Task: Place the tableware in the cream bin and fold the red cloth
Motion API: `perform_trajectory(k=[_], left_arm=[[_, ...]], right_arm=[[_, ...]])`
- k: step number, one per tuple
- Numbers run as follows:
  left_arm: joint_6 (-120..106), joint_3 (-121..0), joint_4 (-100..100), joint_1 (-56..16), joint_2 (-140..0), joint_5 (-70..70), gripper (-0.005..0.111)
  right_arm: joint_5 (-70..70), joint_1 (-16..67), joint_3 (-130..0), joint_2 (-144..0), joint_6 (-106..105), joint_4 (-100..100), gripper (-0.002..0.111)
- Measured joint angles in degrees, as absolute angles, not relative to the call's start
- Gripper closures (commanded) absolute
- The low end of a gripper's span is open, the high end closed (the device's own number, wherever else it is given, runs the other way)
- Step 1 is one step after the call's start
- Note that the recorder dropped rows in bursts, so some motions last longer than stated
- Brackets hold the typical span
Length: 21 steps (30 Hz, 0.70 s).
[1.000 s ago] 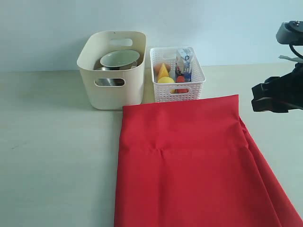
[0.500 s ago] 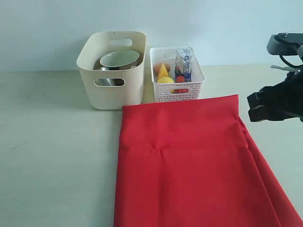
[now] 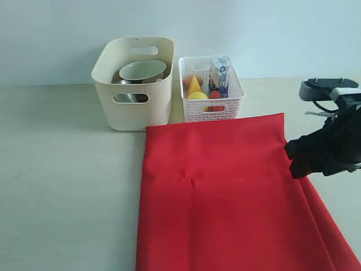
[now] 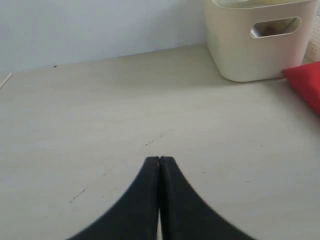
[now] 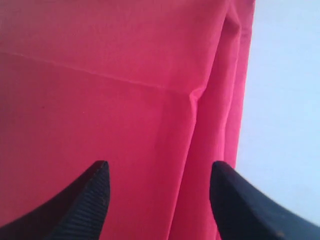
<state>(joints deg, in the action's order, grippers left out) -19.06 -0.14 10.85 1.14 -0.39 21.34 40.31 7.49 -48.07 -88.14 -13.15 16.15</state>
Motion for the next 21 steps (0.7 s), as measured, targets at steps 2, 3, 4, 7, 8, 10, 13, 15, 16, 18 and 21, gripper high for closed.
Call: perform_trajectory(k=[2,3,4,7,8,10,13,15,16,18,21], left_arm=[[-19.1,-0.1,10.9,1.1,-0.4,21.3,0.107],[-19.1,-0.1,10.9,1.1,-0.4,21.3,0.107],[-19.1,-0.1,10.9,1.1,-0.4,21.3,0.107],[-19.1,-0.1,10.9,1.1,-0.4,21.3,0.107],[-19.1,-0.1,10.9,1.1,-0.4,21.3,0.107],[-19.1,-0.1,10.9,1.1,-0.4,21.3,0.107],[-19.1,-0.1,10.9,1.1,-0.4,21.3,0.107],[-19.1,-0.1,10.9,1.1,-0.4,21.3,0.107],[-19.1,-0.1,10.9,1.1,-0.4,21.3,0.107],[-19.1,-0.1,10.9,1.1,-0.4,21.3,0.107],[-19.1,-0.1,10.9,1.1,-0.4,21.3,0.107]], right_arm=[[40.3,7.5,-48.2,-90.1,-13.2,15.9,0.038],[40.3,7.5,-48.4,-90.9,-13.2,15.7,0.038],[40.2,7.5,-48.8,-91.9,-12.9,15.5,0.038],[39.5,7.5,-50.5,-95.3,-12.2,15.3,0.038],[39.2,7.5,-51.0,-96.5,-12.2,15.3,0.038],[38.7,7.5,-51.7,-98.9,-11.9,15.3,0.038],[37.6,7.5,-52.7,-103.4,-11.3,15.3,0.038],[36.3,7.5,-53.1,-105.3,-10.8,15.3,0.038],[35.5,7.5,-53.3,-105.9,-10.7,15.3,0.038],[35.0,7.5,-53.5,-106.1,-10.6,14.5,0.038],[35.3,7.5,-53.5,-106.1,-10.3,13.8,0.038]])
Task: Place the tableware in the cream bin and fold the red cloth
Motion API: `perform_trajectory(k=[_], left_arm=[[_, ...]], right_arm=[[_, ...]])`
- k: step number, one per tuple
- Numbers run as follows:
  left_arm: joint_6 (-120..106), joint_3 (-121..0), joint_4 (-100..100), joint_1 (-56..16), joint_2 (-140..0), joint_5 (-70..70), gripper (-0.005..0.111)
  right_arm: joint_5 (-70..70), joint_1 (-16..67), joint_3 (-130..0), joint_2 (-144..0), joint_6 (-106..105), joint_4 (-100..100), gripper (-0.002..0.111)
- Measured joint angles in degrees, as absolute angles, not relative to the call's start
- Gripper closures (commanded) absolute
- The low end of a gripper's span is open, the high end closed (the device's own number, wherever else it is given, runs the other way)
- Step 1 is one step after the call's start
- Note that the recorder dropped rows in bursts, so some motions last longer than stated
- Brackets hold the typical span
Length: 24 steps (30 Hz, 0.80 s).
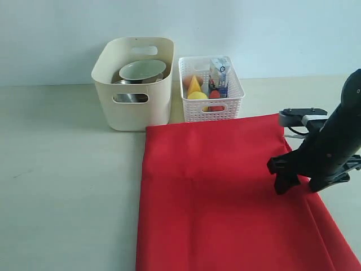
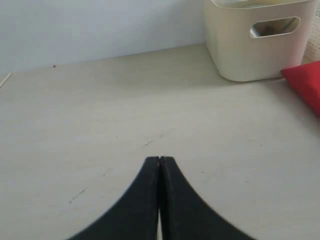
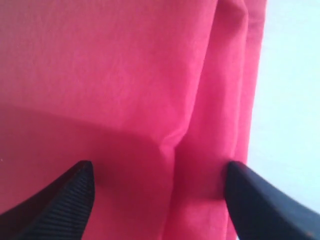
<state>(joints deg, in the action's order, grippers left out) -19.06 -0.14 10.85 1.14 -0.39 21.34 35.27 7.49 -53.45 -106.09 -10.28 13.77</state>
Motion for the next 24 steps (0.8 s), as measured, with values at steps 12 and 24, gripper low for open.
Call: perform_trajectory(k=[12,24], left_arm=[[-19.1,-0.1,10.9,1.1,-0.4,21.3,0.107],[-19.1,-0.1,10.9,1.1,-0.4,21.3,0.107]], right_arm=[[36.8,7.5,-53.5,-106.1,-8.9,15.6,0.040],[37.0,7.5,-53.5,-106.1,-8.9,15.7,0.056]])
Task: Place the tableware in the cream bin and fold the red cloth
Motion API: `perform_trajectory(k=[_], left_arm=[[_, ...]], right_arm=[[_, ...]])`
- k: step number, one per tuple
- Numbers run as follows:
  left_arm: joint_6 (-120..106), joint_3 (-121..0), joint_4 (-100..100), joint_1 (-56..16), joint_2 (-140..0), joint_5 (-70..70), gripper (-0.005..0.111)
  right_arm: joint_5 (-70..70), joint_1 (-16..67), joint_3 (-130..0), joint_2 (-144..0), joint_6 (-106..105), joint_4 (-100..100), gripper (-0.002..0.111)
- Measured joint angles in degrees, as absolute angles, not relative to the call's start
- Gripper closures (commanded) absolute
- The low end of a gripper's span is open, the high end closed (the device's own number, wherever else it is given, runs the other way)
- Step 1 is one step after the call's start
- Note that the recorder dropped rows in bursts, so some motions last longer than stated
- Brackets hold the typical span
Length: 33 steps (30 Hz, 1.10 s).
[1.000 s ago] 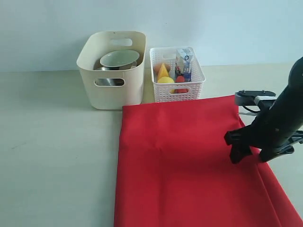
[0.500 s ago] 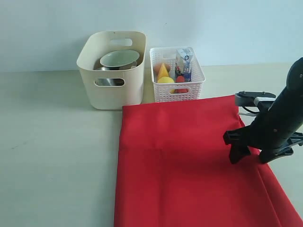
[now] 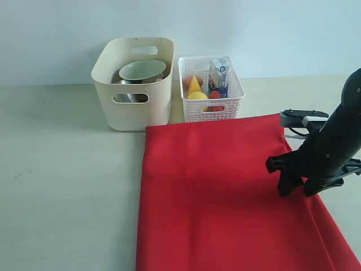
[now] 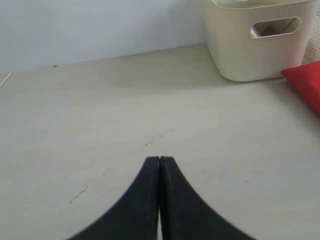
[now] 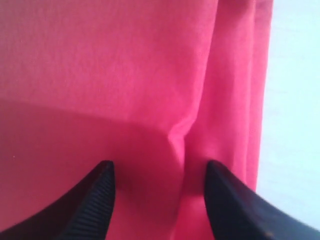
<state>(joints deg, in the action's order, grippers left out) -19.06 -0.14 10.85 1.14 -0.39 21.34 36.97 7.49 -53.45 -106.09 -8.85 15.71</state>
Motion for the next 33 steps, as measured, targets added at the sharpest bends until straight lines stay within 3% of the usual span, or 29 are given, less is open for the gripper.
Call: perform_trajectory(k=[13,20,33], left_arm=[[-19.1,-0.1,10.9,1.1,-0.4,21.3,0.107],[-19.1,-0.1,10.9,1.1,-0.4,21.3,0.107],[-19.1,-0.1,10.9,1.1,-0.4,21.3,0.107]], right_arm=[[37.2,7.5,-53.5,-106.1,-11.4,17.0,0.059],[37.0,7.5,-53.5,-106.1,-11.4,16.4,0.108],[37.4,6.0,-53.5,-106.1,-3.2,4.7,0.108]])
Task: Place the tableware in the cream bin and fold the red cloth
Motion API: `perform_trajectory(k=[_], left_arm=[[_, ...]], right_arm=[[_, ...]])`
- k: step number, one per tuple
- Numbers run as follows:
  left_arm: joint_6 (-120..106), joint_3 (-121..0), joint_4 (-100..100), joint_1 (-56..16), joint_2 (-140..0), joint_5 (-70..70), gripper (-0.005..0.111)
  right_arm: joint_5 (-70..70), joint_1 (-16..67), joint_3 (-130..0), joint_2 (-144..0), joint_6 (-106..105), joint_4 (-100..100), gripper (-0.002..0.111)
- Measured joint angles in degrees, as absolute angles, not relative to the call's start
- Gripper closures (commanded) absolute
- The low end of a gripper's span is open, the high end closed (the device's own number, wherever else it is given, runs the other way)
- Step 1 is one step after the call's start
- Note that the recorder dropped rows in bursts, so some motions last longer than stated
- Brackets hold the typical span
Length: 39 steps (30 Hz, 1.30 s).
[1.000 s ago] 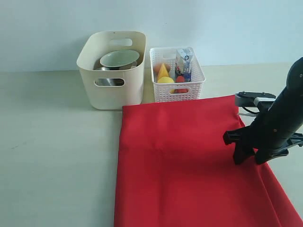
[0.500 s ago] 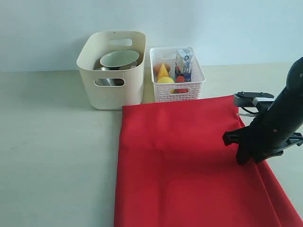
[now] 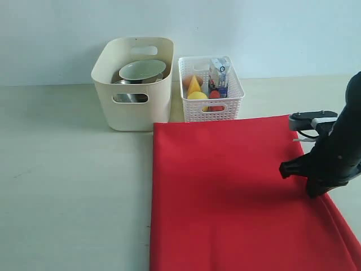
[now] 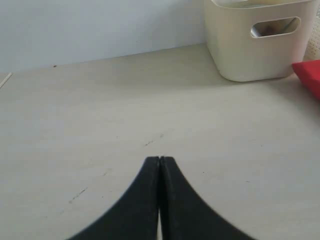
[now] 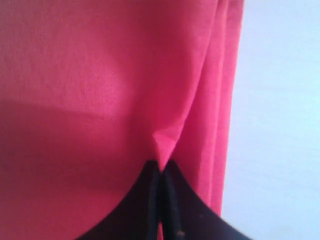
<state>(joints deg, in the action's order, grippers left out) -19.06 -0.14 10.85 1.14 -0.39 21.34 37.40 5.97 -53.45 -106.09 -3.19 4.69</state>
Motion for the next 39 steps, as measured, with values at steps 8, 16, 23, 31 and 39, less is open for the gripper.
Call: perform_trajectory(k=[8,16,23,31,39], left_arm=[[-19.1,-0.1,10.9,1.1,-0.4,21.3,0.107],[-19.1,-0.1,10.9,1.1,-0.4,21.3,0.107],[-19.1,-0.1,10.9,1.1,-0.4,21.3,0.107],[-19.1,-0.1,10.9,1.1,-0.4,21.3,0.107],[-19.1,-0.1,10.9,1.1,-0.4,21.3,0.107]], right_arm=[[39.6,0.6,-53.5,-106.1,-1.9,3.1,0.108],[41.1,-5.2,-53.5,-106.1,0.4,-0.9,0.108],[41.8,-11.8,-53.5,-106.1,0.7,-4.6,0.108],[43.8,-19.4,-57.0,-106.8,0.8,-5.4,0.108],[48.0,-23.0,-63.8,-110.3,0.8,-7.4,0.101]])
